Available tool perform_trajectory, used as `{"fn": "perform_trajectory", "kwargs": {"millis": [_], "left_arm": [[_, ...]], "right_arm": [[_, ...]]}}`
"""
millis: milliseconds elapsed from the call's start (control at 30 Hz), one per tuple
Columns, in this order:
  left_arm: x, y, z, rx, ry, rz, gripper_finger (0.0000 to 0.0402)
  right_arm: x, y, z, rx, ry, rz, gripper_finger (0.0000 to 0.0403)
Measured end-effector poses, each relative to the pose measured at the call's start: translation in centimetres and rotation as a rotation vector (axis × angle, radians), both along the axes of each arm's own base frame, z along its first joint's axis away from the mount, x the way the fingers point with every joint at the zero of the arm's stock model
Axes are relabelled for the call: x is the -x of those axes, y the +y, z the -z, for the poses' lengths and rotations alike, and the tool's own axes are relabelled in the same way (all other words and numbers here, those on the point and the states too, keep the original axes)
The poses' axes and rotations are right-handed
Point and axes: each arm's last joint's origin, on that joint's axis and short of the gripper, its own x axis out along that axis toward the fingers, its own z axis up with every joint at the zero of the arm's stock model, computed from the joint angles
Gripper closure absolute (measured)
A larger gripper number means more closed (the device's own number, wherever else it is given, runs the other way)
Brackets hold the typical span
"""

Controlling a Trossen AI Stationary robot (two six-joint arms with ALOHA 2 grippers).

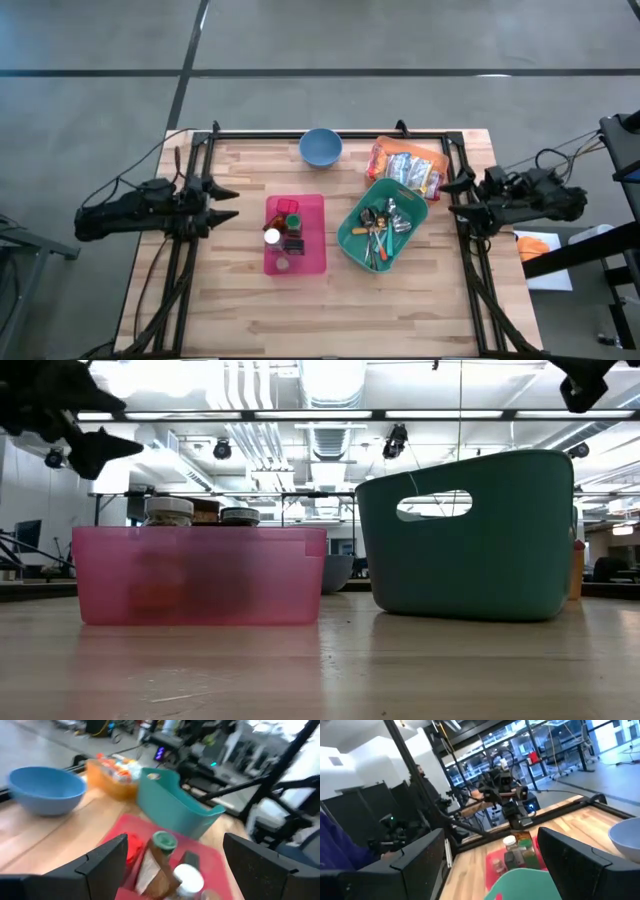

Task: Pick & Place Food Item
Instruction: Return to Home Position

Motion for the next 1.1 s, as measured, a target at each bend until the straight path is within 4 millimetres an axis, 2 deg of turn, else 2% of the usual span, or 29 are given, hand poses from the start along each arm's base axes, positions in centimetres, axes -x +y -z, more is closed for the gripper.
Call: {"fn": "perform_trajectory", "kwargs": {"millis": [167,400,667,800,967,1100], "left_arm": [[-1.5,-0.1,1.4,-0.016,-0.124,0.073,0.0072],[-2.7,-0.2,4.2,-0.012,-0.126,0.150,0.0072],[-2.7,-0.3,4.3,-0.069,-0.134,0.166,0.0072],[-2.7,-0.3,4.3,-0.125,-0.134,0.176,0.0072],[-3.0,-0.3,5.2,-0.155,-0.112,0.181,0.0072],[-3.1,-0.3,5.4,-0.194,-0.102,0.214,0.0072]], "right_arm": [[-0.8,0.2,1.1,0.003,-0.030,-0.003,0.0089],[-2.3,0.6,3.2,0.002,-0.109,-0.070,0.0089],[-4.3,1.1,7.0,-0.008,-0.193,-0.106,0.0089],[-4.7,1.5,8.7,0.004,-0.306,-0.200,0.0089],[-4.9,1.7,9.1,0.075,-0.264,-0.233,0.0089],[-5.3,1.8,10.2,0.153,-0.163,-0.252,0.0089]]}}
